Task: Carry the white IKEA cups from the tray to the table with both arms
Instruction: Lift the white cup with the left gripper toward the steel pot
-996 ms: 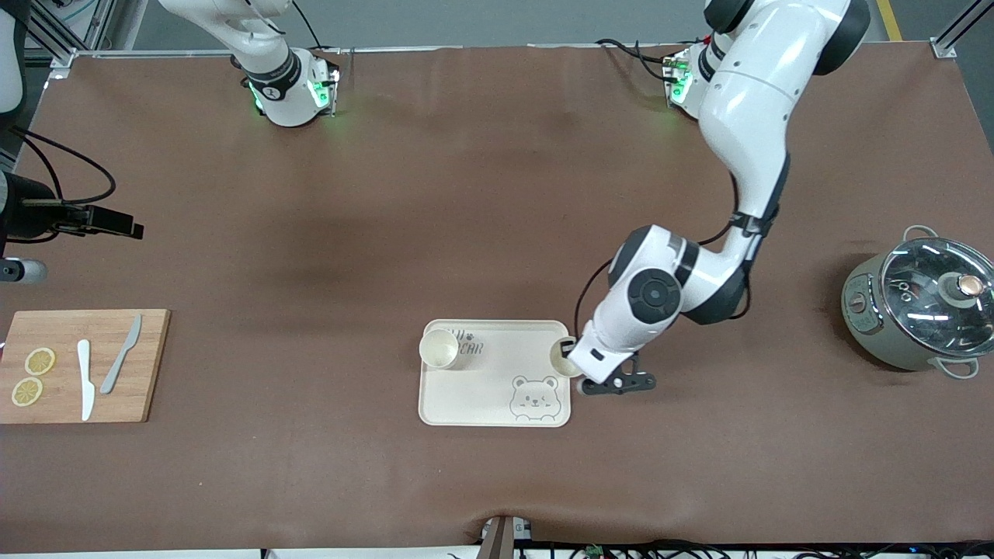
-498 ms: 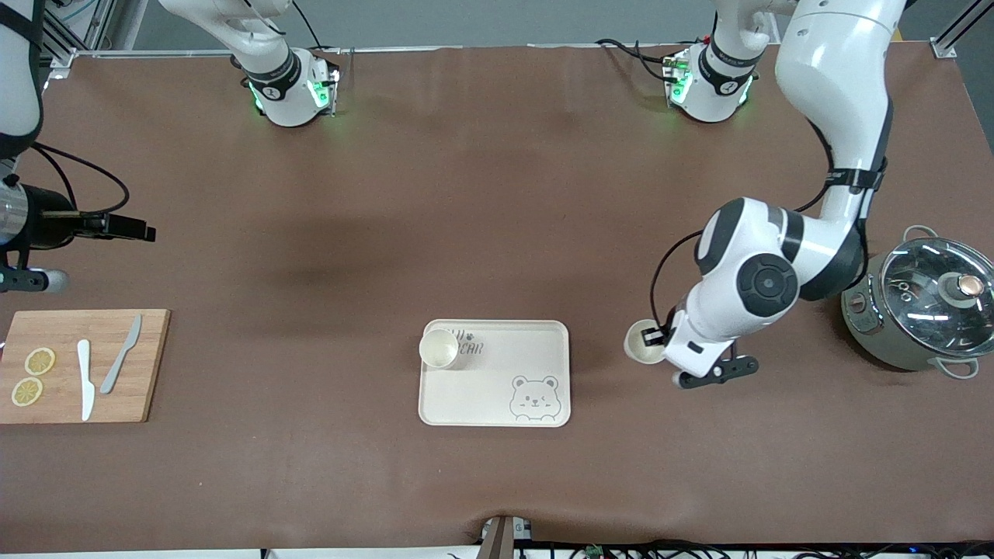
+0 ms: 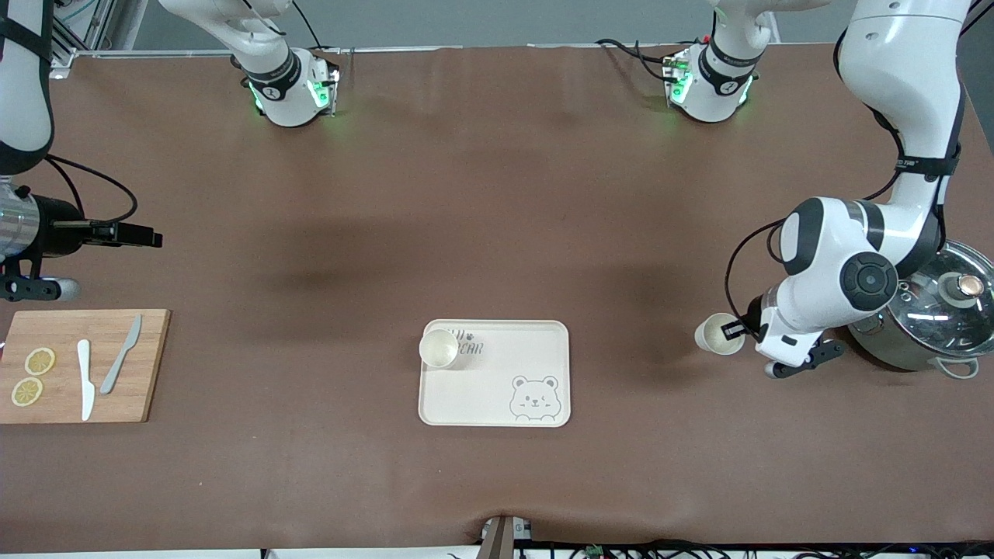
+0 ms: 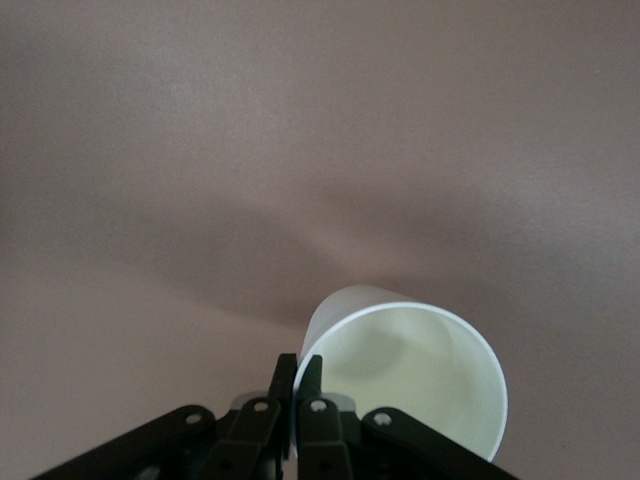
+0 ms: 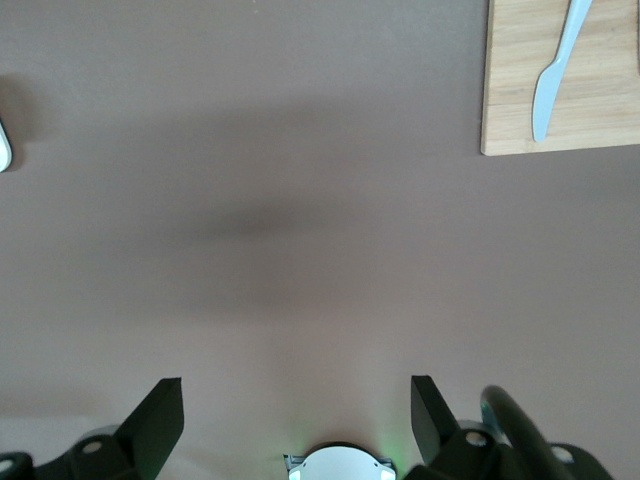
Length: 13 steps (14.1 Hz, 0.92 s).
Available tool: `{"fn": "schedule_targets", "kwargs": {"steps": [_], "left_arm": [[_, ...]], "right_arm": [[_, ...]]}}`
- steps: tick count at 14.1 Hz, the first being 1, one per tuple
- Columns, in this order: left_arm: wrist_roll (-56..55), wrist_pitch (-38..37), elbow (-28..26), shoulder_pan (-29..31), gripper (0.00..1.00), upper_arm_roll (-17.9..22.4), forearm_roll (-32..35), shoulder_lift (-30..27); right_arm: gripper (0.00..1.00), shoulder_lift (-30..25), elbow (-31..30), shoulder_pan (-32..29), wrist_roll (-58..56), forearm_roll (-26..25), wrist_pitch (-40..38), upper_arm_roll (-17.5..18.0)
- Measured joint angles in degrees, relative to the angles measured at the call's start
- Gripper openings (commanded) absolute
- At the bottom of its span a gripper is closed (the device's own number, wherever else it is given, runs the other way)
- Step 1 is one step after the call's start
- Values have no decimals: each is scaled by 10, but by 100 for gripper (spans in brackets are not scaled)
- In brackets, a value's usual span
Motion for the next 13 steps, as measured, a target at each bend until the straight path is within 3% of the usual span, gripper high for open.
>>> {"fn": "schedule_targets", "kwargs": {"steps": [4, 7, 8, 9, 10, 13], "left_arm": [[4, 67, -60, 0, 0, -3, 0, 0], [23, 75, -72, 8, 0, -2, 0, 0], [27, 75, -73, 13, 15, -2, 0, 0], [29, 75, -74, 17, 78, -2, 0, 0], [29, 75, -74, 20, 100, -2, 0, 0], [29, 75, -74, 21, 100, -3, 0, 0]], "right_arm": [[100, 0, 11, 21, 3, 0, 2, 1], [100, 0, 12, 29, 9, -1, 4, 1], [100, 0, 13, 28, 11, -1, 13, 0], [100, 0, 14, 25, 11, -1, 27, -2], [100, 0, 15, 23, 11, -1, 39, -4], [100, 4, 18, 25, 11, -1, 65, -3]]}}
